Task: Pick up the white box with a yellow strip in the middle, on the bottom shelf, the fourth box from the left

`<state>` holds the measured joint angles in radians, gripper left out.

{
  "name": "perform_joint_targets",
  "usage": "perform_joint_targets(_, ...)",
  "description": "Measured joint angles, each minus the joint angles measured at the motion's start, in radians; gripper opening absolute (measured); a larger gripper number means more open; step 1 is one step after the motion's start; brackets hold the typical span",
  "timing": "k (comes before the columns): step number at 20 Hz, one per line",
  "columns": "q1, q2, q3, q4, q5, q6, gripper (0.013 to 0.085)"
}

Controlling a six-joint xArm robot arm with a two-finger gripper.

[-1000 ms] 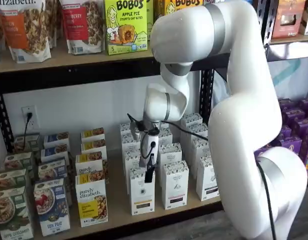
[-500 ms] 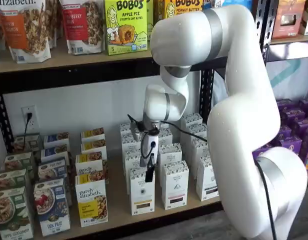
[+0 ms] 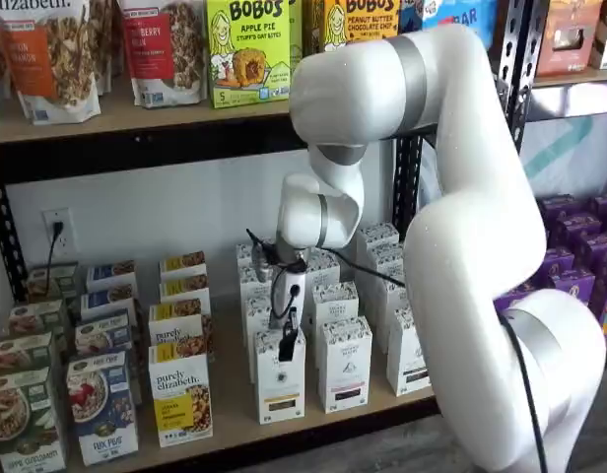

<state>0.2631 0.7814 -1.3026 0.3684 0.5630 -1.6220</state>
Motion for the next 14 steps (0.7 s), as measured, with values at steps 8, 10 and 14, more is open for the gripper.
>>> perform_joint_targets(8, 0.002, 0.082, -0.078, 0.049, -0.069, -0.043, 0.085)
perform_joint_targets(10, -0.002, 0.103, -0.101, 0.045, -0.073, -0.042, 0.085)
perform_joint_targets(14, -0.012, 0.148, -0.153, 0.043, -0.075, -0.049, 0.085)
